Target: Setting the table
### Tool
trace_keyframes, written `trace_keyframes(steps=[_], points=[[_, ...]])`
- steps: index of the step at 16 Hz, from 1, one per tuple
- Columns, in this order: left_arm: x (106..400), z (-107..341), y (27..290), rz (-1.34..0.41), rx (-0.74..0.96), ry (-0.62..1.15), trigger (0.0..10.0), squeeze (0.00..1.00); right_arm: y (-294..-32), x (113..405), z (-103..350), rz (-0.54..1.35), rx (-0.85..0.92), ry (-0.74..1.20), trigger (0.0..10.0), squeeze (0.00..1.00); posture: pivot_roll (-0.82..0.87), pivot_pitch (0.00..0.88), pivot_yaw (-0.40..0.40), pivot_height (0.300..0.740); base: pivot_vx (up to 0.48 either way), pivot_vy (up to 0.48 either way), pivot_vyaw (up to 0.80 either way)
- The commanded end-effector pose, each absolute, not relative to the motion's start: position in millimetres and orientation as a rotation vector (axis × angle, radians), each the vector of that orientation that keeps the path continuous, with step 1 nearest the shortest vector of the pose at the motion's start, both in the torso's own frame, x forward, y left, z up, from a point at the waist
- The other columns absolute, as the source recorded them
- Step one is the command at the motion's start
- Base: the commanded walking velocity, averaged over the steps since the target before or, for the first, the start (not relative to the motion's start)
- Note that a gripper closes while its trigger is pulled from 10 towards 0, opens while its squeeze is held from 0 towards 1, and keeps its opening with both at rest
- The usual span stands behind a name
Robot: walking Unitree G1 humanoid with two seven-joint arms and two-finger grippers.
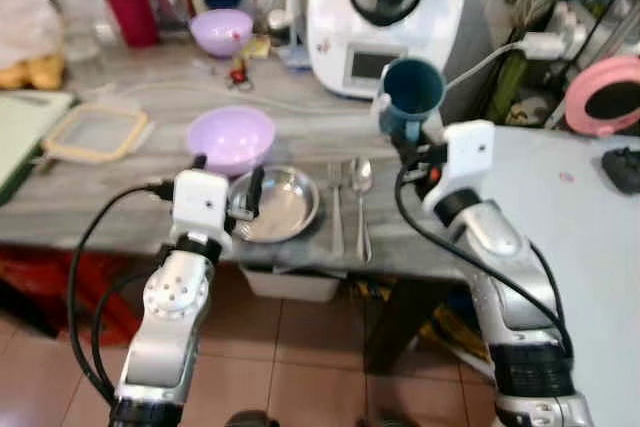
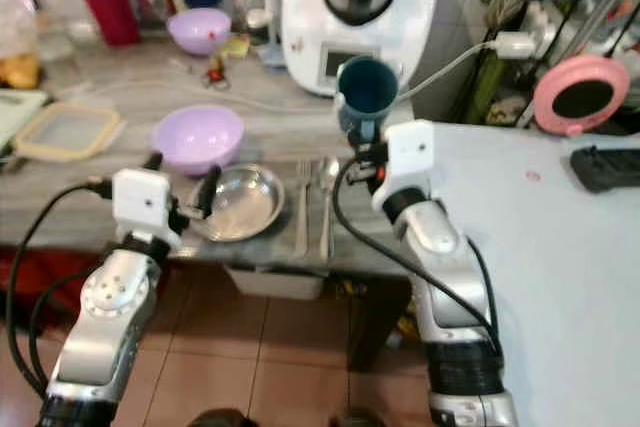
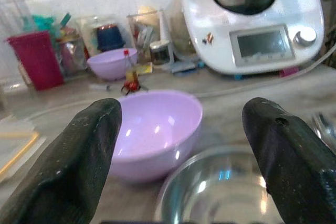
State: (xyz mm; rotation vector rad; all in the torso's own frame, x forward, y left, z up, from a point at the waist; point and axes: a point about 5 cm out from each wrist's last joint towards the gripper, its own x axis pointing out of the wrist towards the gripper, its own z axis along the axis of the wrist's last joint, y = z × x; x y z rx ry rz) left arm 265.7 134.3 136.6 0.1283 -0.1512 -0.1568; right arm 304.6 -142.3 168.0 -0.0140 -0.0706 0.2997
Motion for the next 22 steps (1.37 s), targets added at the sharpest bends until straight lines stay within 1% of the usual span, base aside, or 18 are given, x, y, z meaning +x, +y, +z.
trace_keyframes(steps=[1,3,5,7,8,9,11,13,18,22], points=[[264,142,132,-0.164,0.122,-0.178,10.0,0.0,-148,306,171,0.279,-0.011,-0.084,10.0,0.0,0.02,0.013,0.005,0.74,0.0,0.0,0.8],[263,143,135,-0.161,0.127,-0.179,10.0,0.0,-149,307,169,0.276,-0.013,-0.077,10.0,0.0,0.02,0.017,0.007,0.74,0.0,0.0,0.45],[259,144,139,-0.167,0.142,-0.177,10.0,0.0,-152,310,168,0.277,-0.016,-0.059,10.0,0.0,0.02,0.026,0.007,0.74,0.0,0.0,0.0],[254,141,150,-0.156,0.164,-0.158,10.0,0.0,-157,317,170,0.347,-0.044,-0.04,10.0,0.0,0.03,0.044,0.012,0.74,0.0,0.0,0.0],[254,142,151,-0.151,0.164,-0.159,10.0,0.0,-158,319,172,0.381,-0.05,-0.039,10.0,0.0,0.04,0.05,0.012,0.74,0.0,0.0,0.0],[252,142,151,-0.15,0.164,-0.155,10.0,0.0,-159,322,173,0.407,-0.06,-0.036,10.0,0.0,0.05,0.062,0.013,0.74,0.0,0.0,0.8],[248,142,149,-0.152,0.159,-0.148,10.0,0.0,-160,327,172,0.394,-0.079,-0.033,10.0,0.0,0.05,0.076,0.014,0.74,0.0,0.0,0.8],[244,143,149,-0.155,0.157,-0.145,10.0,0.0,-160,330,171,0.385,-0.076,-0.022,10.0,0.0,0.07,0.089,0.016,0.74,0.0,0.0,0.0],[240,145,151,-0.162,0.16,-0.128,10.0,0.0,-172,344,176,0.323,-0.119,-0.012,10.0,0.0,0.08,0.116,0.022,0.74,0.0,0.0,0.0],[239,146,150,-0.169,0.158,-0.119,10.0,0.0,-169,350,171,0.359,-0.08,0.028,10.0,0.0,0.08,0.128,0.026,0.74,0.0,0.0,0.0]])
